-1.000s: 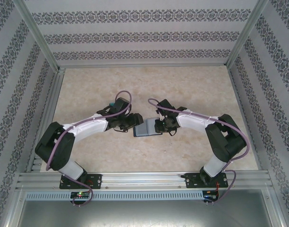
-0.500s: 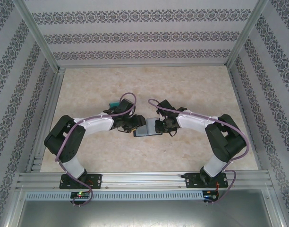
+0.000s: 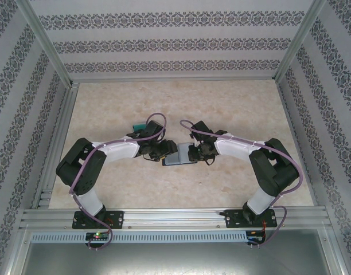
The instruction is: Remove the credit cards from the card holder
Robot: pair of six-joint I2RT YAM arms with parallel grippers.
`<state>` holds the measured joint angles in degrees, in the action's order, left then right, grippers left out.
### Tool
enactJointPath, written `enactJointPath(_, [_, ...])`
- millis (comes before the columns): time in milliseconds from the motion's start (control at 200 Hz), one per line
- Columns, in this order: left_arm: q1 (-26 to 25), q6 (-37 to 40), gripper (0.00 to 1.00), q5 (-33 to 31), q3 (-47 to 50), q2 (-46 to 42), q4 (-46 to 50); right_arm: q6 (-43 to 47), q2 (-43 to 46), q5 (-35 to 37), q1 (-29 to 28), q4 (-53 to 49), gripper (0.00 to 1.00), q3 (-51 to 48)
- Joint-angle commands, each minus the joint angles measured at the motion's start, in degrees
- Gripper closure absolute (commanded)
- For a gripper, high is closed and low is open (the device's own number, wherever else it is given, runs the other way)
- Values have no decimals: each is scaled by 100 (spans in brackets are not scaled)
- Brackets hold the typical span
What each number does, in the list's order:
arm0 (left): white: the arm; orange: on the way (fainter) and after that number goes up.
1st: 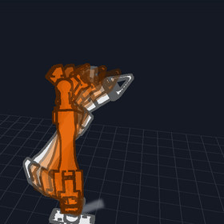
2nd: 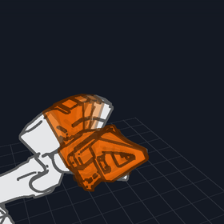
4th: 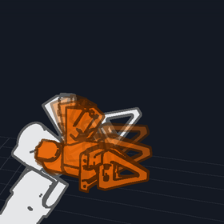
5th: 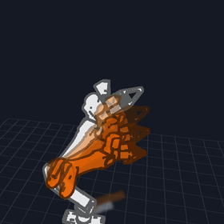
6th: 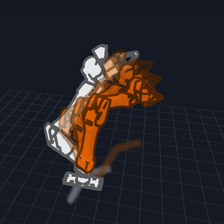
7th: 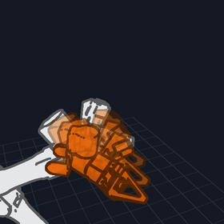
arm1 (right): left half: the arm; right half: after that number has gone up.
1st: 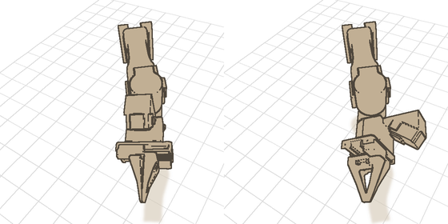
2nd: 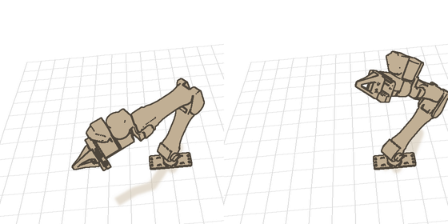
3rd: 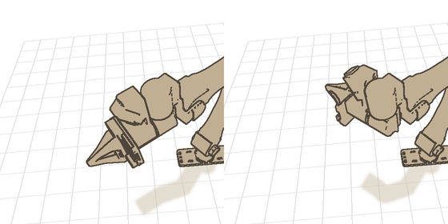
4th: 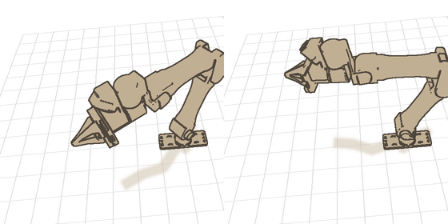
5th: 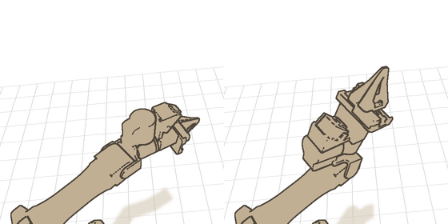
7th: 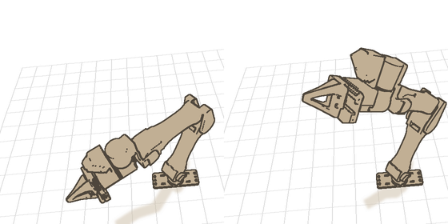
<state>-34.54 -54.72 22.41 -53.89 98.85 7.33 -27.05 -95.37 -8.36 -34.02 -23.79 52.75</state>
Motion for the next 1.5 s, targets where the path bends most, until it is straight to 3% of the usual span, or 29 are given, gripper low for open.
enactJointPath(0, [-87, 44, 41, -88, -193, 116, 285, -82, -60, 98, -61, -25, 75, -37])
enactJointPath(824, [-235, 294, 41, 861, -538, 228, -649, -103, -131, 63, -26, -13, 73, -6])
enactJointPath(1499, [-412, 412, 40, 1425, -1512, 1059, -694, -547, 771, -237, 765, 152, 64, -496])
